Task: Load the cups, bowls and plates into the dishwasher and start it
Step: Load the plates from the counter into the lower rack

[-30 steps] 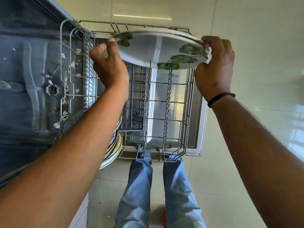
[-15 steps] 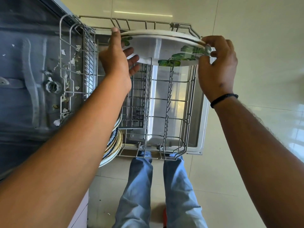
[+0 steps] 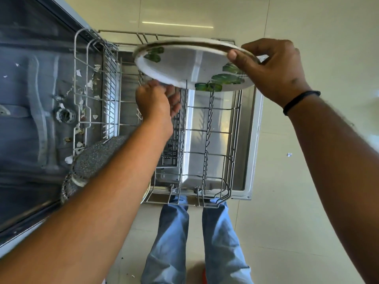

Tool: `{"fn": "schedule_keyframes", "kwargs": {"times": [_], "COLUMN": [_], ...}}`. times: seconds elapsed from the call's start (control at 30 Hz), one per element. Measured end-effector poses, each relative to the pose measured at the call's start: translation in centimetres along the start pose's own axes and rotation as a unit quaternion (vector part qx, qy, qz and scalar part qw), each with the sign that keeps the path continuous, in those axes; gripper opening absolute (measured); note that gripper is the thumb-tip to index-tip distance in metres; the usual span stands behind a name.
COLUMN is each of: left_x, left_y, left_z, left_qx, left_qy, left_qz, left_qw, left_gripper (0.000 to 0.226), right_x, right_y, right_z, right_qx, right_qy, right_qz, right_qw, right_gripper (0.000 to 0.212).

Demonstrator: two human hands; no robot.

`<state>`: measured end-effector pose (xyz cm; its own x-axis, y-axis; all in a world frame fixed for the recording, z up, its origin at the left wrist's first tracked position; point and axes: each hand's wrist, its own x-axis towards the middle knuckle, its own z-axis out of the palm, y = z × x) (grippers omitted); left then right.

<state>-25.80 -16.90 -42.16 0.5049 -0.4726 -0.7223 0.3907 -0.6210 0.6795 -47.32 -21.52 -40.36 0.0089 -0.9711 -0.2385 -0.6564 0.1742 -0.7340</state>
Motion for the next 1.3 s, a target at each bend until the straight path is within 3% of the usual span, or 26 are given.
{"fn": "schedule_keyframes", "kwargs": {"times": [0.07,0.2,0.33,0.5,0.73,1.1,1.3], "left_x": [-0.8,-2.1,-2.1,-1.7,-2.6,-5.3,-5.0], "left_y": [-0.8,0.3,2.3,3.1,3.9,1.7,1.8], "left_z": [-0.2,0.2,1.5,2.4,2.5,-1.1,-1.4], "left_qx": [0.000,-0.030,-0.025,-0.031,-0.092,-0.083,-0.087], "left_qy": [0.004,-0.011,-0.010,-0.036,-0.015,-0.056,-0.052], "left_qz": [0.006,0.058,0.065,0.064,-0.020,0.016,0.013], "left_qw": [1.000,0.998,0.997,0.997,0.995,0.995,0.995], "left_gripper": [0.013,0.042,0.051,0.031,0.012,0.011,0.007], "right_x": [0.7,1.9,2.5,3.3,1.1,-0.7,0.5], "right_y": [-0.5,-0.9,-0.4,-1.0,-1.5,-0.3,-0.3], "right_z": [-0.5,-1.7,-0.9,0.1,-0.7,-2.3,-1.7], "right_qx": [-0.021,-0.048,-0.197,-0.294,-0.283,-0.227,-0.230], "right_qy": [-0.013,-0.058,-0.070,-0.037,0.068,0.171,0.129], "right_qz": [-0.026,-0.018,-0.078,-0.091,-0.139,-0.149,-0.164], "right_qw": [0.999,0.997,0.975,0.951,0.947,0.947,0.951], "right_gripper": [0.068,0.049,0.029,0.034,0.029,0.012,0.020]}}
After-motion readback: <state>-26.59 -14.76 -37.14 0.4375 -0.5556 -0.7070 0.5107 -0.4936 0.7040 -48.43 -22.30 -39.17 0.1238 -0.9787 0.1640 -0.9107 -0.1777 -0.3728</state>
